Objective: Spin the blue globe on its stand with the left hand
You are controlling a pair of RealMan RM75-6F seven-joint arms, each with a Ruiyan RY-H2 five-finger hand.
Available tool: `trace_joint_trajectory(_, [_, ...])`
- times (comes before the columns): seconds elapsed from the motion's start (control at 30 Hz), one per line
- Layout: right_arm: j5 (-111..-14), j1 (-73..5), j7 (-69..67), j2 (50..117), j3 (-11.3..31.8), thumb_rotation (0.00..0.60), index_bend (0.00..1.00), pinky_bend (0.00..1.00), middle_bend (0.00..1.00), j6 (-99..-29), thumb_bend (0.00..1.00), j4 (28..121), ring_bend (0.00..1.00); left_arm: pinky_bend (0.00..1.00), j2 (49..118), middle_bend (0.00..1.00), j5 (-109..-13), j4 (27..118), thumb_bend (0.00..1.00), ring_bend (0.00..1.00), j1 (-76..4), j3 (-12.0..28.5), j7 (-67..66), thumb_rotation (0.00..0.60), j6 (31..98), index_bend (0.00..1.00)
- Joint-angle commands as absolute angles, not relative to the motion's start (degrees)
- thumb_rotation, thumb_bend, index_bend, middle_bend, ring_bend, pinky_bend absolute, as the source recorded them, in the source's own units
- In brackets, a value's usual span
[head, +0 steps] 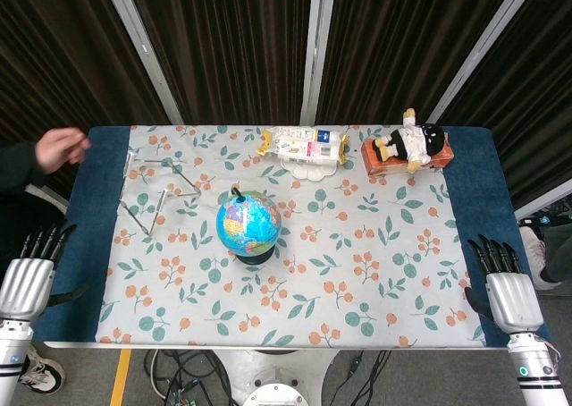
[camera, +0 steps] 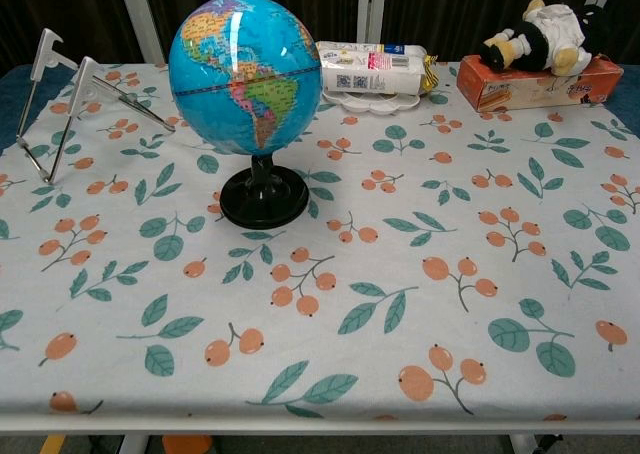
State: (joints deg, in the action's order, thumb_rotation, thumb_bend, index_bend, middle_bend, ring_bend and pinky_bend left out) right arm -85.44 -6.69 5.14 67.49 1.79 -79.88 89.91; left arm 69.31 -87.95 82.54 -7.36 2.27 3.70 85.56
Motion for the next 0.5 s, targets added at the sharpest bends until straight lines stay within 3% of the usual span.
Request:
trace_joint_trajectory(0.03, [-85.43,-6.69,5.16,67.50,1.78,0.600,0.00,0.00,0.00,-79.87,0.29,89.89,0.00,0.00,69.32,0.04,-87.93,82.53,0.05,0.00,-7.34,2.27,3.73,0.600,85.58,0.08])
trace_joint_trajectory(0.5, [-85.40,-6.76,5.35,67.58,1.61,0.600,0.00,0.00,0.00,-79.52,0.29,89.90,0.00,0.00,68.08,0.04,-90.62,85.42,0.05,0.00,-9.66,3.26,2.66,0.600,85.57,0.08])
